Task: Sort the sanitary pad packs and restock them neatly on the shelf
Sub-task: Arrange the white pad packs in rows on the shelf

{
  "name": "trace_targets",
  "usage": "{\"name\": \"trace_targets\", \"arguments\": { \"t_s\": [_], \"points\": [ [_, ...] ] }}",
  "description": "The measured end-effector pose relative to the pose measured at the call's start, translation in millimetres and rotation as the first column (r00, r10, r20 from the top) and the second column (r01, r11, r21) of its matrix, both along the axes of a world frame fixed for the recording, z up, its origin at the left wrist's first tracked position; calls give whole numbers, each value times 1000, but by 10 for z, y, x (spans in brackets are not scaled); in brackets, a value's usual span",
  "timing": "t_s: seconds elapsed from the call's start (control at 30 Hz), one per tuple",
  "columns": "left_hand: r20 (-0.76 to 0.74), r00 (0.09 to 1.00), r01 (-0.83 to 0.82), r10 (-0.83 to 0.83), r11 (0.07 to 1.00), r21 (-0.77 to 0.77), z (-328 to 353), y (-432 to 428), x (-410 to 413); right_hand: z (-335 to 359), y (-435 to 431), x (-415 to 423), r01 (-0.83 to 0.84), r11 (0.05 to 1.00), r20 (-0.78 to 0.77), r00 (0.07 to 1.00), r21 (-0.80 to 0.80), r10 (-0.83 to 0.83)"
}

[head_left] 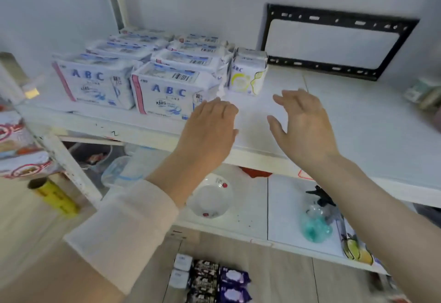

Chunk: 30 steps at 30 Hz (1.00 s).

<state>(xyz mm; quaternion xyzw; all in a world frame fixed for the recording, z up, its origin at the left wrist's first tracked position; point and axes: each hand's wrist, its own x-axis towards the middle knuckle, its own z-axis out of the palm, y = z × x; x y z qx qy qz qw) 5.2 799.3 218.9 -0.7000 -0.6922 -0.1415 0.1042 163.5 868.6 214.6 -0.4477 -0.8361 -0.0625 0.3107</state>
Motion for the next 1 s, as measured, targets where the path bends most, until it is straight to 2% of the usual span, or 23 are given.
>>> {"name": "trace_targets", "arguments": {
  "t_s": [0.13,0.27,0.53,0.7,0.8,1.0],
  "points": [
    [38,999,-15,17,999,-44,-452,-399,8,-453,-408,72,-38,996,-14,999,79,39],
    [56,998,18,-12,993,-113,-929,-789,-4,-946,-935,114,-73,996,4,997,43,73],
    [71,989,142,-129,958,-248,-1977,-1543,-432,-1980,-1940,-37,-55,977,135,987,-204,83],
    [160,978,190,-132,880,-436,-2717,-2043,-939,-2813,-2474,-396,14,946,141,989,-325,34],
    [166,967,248,-193,859,-447,-3111,-2256,-1173,-3214,-2678,-584,32,914,179,983,-403,44],
    [239,962,244,-136,822,-515,-3861,-2456,-1395,-3779,-2805,-661,111,840,264,964,-531,40]
  ]
}}
